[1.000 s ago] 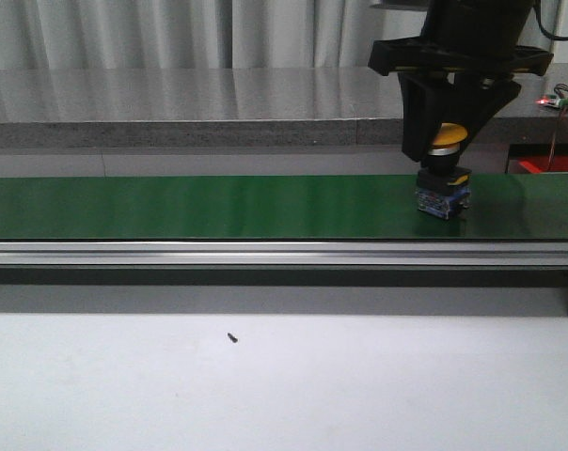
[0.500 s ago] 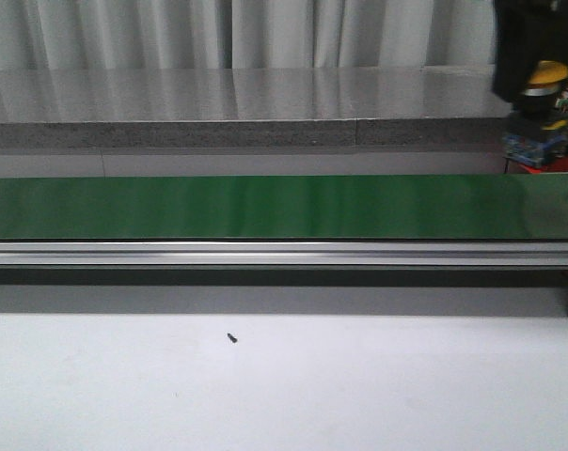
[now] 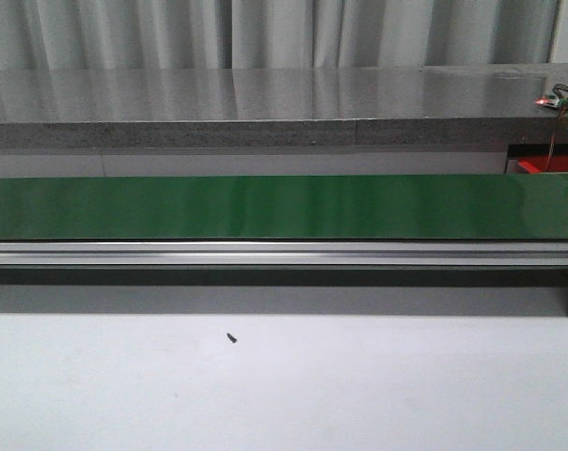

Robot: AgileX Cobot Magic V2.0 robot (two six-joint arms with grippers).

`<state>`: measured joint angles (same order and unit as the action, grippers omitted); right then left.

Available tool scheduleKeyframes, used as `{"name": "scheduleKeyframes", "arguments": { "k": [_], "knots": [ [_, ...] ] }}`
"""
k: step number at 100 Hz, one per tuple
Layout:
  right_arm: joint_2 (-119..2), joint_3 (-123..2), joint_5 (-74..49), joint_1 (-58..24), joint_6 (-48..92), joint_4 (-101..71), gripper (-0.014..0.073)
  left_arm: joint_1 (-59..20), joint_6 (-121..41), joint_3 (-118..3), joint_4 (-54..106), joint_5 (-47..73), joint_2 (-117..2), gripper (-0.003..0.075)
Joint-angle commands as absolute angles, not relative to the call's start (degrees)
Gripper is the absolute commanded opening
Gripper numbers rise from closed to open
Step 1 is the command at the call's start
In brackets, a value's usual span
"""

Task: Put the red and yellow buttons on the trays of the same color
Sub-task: 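Lower the held yellow button into the yellow tray and open the right gripper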

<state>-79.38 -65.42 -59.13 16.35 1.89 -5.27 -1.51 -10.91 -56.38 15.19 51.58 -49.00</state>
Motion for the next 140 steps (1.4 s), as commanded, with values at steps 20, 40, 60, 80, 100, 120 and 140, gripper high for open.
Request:
{"name": "scheduleKeyframes", "arguments": {
  "k": [20, 40, 60, 80, 100, 120, 140],
  "knots": [
    [-76.28, -63.2, -53.87, 29.57, -3.15, -5.29, 0.0157, -2.01, -10.95, -57.81, 16.51, 48.38, -48.6, -0.002],
    [-76.28, -56.08, -46.05, 32.24, -5.97, -5.29, 0.0157, -2.01, -10.95, -57.81, 16.51, 48.49, -48.6, -0.002],
    [-76.39, -47.42, -35.83, 32.24, -6.54, -5.29, 0.0157, -2.01, -10.95, -57.81, 16.51, 48.49, -48.6, -0.002],
    [-77.3, -44.5, -31.95, 32.24, -6.73, -5.29, 0.0157, -2.01, -10.95, -57.81, 16.51, 48.57, -48.6, -0.002],
    [-80.01, -44.5, -32.49, 32.24, -6.73, -5.43, 0.0258, -2.01, -10.95, -57.81, 16.51, 48.57, -48.6, -0.002],
    [-80.01, -44.61, -32.46, 32.24, -6.73, -5.83, 0.0509, -2.01, -10.95, -57.81, 16.51, 48.57, -48.6, -0.002],
    [-79.41, -44.76, -32.52, 32.24, -6.73, -5.77, 0.0501, -2.01, -10.95, -57.81, 16.51, 48.57, -48.6, -0.002]
  ]
}}
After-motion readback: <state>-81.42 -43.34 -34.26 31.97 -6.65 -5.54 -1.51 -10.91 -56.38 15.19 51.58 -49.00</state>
